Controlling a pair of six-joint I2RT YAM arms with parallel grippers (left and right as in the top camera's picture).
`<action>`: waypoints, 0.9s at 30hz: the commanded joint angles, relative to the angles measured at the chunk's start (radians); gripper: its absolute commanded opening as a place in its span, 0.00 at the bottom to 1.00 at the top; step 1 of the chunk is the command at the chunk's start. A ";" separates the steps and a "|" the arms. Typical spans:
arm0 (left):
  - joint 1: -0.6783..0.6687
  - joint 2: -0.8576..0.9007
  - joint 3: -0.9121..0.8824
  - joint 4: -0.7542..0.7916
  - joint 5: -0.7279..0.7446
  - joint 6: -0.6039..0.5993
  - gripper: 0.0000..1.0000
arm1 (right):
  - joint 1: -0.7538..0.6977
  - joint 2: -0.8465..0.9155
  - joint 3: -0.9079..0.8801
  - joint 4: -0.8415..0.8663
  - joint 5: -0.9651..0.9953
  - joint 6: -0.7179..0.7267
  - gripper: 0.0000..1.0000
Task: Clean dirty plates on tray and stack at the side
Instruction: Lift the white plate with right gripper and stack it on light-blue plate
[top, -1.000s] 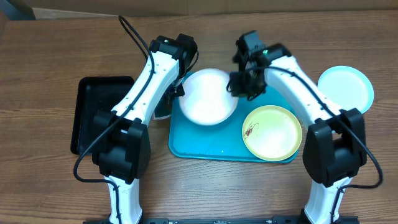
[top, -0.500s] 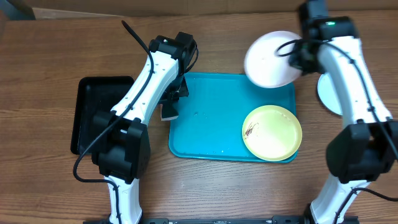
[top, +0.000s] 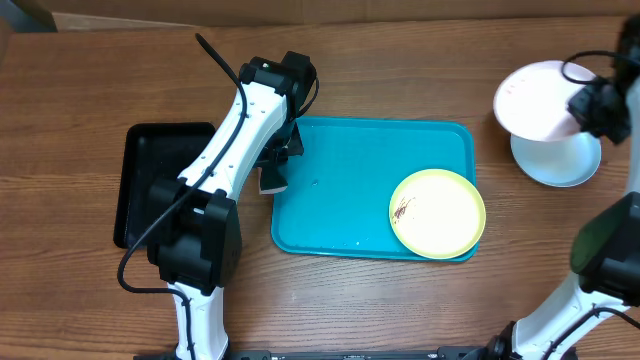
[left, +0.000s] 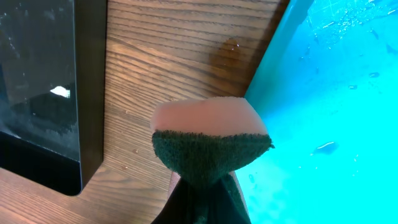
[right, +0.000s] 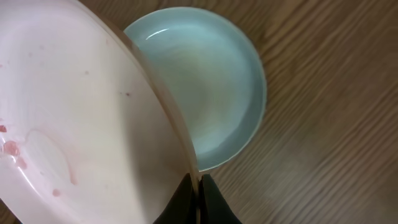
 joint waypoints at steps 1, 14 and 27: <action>0.005 -0.024 0.019 0.002 0.004 0.020 0.04 | -0.048 -0.031 0.005 0.003 -0.012 0.011 0.04; 0.005 -0.024 0.019 0.003 0.004 0.019 0.04 | -0.150 -0.031 -0.164 0.107 -0.019 0.041 0.04; 0.005 -0.024 0.019 0.007 0.004 0.019 0.04 | -0.150 -0.031 -0.179 0.123 -0.021 0.040 0.26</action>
